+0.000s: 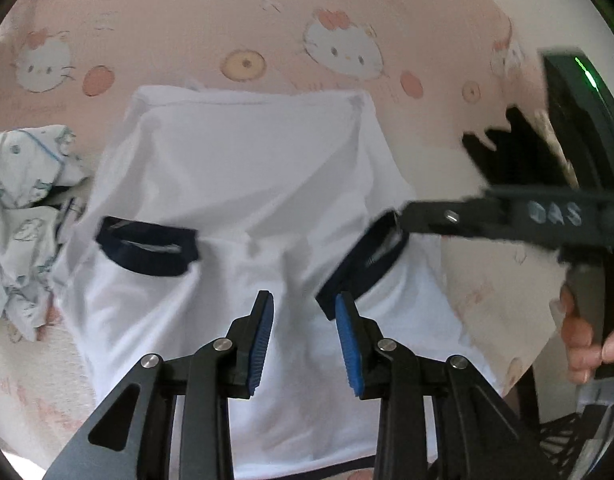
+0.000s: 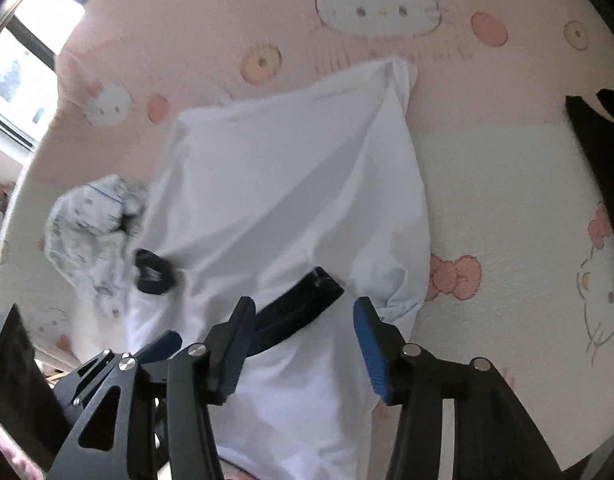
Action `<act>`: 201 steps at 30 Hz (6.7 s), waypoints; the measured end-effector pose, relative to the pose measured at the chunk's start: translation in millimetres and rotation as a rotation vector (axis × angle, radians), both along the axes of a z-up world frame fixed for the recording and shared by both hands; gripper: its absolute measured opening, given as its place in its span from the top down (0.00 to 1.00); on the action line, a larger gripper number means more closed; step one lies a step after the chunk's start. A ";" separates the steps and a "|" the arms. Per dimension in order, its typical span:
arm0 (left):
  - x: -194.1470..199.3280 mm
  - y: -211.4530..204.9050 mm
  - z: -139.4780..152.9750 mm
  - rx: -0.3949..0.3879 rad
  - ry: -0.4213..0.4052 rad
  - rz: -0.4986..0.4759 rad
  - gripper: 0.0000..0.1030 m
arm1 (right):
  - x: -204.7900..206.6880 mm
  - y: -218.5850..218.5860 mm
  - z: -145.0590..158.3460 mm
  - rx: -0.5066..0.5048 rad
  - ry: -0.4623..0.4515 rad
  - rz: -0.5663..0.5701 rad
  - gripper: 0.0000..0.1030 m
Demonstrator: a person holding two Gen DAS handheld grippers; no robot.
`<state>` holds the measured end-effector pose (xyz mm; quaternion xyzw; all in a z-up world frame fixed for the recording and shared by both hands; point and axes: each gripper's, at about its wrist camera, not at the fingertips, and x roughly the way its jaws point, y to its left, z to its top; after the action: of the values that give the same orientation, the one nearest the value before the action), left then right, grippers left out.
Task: Fold clothes
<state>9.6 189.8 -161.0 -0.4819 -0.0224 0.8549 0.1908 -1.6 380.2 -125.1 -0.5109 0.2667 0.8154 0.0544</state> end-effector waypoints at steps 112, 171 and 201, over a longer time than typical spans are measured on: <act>11.9 -78.9 -55.0 -0.168 -0.145 -0.366 0.86 | 114.3 -151.9 -40.8 0.672 -0.060 0.859 0.94; -43.3 -137.5 -29.9 0.004 -0.224 0.036 0.45 | 1.6 -30.8 -47.4 0.165 -0.256 0.207 0.82; -70.2 -135.6 -45.8 -0.179 -0.152 0.032 0.83 | 19.7 5.6 -41.9 -0.037 -0.178 0.077 0.89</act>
<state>-60.6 54.2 -206.8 -0.5602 0.0321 0.8173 0.1312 18.1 385.8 -167.0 -0.5921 0.2559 0.7632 0.0371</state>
